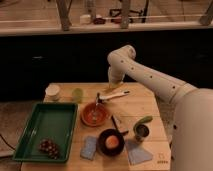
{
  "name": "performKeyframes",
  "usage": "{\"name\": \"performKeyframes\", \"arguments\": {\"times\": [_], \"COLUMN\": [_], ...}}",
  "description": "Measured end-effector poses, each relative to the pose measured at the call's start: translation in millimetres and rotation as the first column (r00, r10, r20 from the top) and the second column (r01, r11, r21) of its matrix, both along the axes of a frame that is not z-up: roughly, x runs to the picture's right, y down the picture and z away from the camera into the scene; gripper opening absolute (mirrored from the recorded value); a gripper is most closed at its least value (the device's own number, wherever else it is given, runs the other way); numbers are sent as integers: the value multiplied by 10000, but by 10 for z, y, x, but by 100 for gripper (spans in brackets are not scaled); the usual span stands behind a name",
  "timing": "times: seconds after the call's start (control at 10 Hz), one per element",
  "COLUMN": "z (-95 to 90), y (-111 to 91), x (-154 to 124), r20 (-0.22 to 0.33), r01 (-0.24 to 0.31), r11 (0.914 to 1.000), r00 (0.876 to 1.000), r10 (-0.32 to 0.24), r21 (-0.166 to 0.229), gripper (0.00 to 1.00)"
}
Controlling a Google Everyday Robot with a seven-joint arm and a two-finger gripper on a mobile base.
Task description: Place banana in plastic cup
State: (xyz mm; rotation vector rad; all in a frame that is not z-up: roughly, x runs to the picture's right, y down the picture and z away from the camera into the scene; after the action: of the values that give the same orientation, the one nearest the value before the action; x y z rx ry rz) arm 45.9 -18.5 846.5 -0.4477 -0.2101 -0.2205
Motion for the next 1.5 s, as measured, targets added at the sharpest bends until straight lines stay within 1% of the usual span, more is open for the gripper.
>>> {"name": "performKeyframes", "arguments": {"times": [0.3, 0.5, 0.6, 0.7, 0.9, 1.0, 1.1, 1.3, 1.5], "z": [66, 79, 91, 90, 107, 108, 117, 138, 158], "y": [-83, -118, -132, -146, -179, -192, -214, -216, -222], "x": [-295, -368, -486, -684, -862, -900, -947, -1147, -1260], "r20": [241, 323, 424, 609, 735, 791, 858, 1142, 1338], "r01": [115, 202, 321, 435, 589, 651, 719, 931, 1062], "r11": [9997, 9994, 9989, 9983, 9970, 9963, 9954, 9931, 9913], "r00": [9996, 9993, 9985, 9971, 9953, 9944, 9933, 9883, 9842], "r10": [-120, -212, -336, -459, -625, -694, -772, -1008, -1159], "r21": [203, 297, 356, 393, 505, 556, 630, 712, 778], "gripper": [1, 1, 1, 1, 1, 1, 1, 1, 1]}}
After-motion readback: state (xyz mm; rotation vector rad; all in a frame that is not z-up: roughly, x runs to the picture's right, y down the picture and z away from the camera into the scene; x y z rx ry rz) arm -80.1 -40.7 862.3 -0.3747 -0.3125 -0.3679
